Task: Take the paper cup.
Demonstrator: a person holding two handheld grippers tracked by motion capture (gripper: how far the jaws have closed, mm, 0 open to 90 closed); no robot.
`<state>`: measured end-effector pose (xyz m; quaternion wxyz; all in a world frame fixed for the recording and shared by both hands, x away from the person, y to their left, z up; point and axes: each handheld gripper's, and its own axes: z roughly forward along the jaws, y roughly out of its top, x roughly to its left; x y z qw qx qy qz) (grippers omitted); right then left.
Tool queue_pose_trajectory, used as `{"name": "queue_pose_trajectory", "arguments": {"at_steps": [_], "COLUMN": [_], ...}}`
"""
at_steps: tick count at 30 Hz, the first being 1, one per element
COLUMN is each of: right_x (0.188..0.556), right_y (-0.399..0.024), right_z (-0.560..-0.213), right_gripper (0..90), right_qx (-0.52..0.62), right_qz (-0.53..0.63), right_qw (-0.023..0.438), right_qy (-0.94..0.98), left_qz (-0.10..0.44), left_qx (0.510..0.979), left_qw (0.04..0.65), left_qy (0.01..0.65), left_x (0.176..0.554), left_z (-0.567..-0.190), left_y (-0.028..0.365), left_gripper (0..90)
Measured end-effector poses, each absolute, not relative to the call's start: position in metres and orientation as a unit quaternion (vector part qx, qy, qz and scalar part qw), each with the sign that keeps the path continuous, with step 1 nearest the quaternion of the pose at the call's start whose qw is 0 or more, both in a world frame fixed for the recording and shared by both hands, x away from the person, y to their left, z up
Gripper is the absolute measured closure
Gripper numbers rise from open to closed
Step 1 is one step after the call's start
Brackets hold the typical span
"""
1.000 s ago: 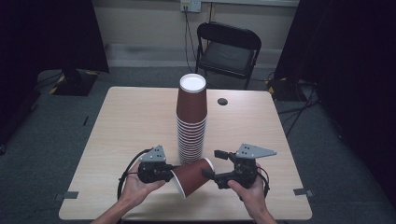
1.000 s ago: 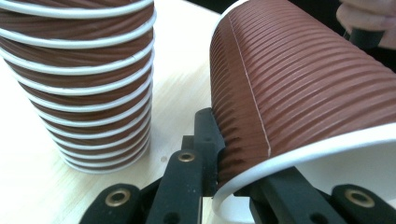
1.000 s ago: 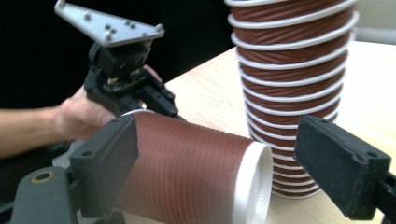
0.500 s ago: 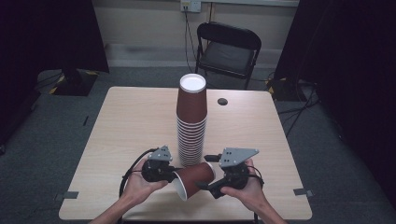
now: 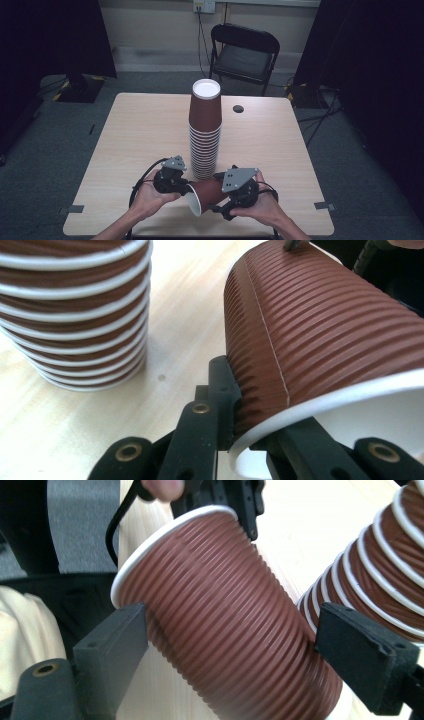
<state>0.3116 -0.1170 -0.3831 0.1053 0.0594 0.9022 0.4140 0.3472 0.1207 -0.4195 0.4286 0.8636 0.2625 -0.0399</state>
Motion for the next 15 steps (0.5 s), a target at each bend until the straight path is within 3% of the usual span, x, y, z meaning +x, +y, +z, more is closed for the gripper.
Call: {"name": "queue_pose_trajectory", "arguments": {"at_steps": [15], "right_x": [0.304], "right_y": [-0.103], "right_z": [-0.393], "right_gripper": [7.9], "right_qx": [-0.003], "right_qz": [0.348], "right_qw": [0.159], "right_qy": [0.924], "left_qz": [-0.072], "left_qx": [0.876], "left_qw": [0.391], "left_qy": [0.273], "left_x": [0.359], "left_z": [-0.415], "left_y": [0.110], "left_gripper": [86.0]}}
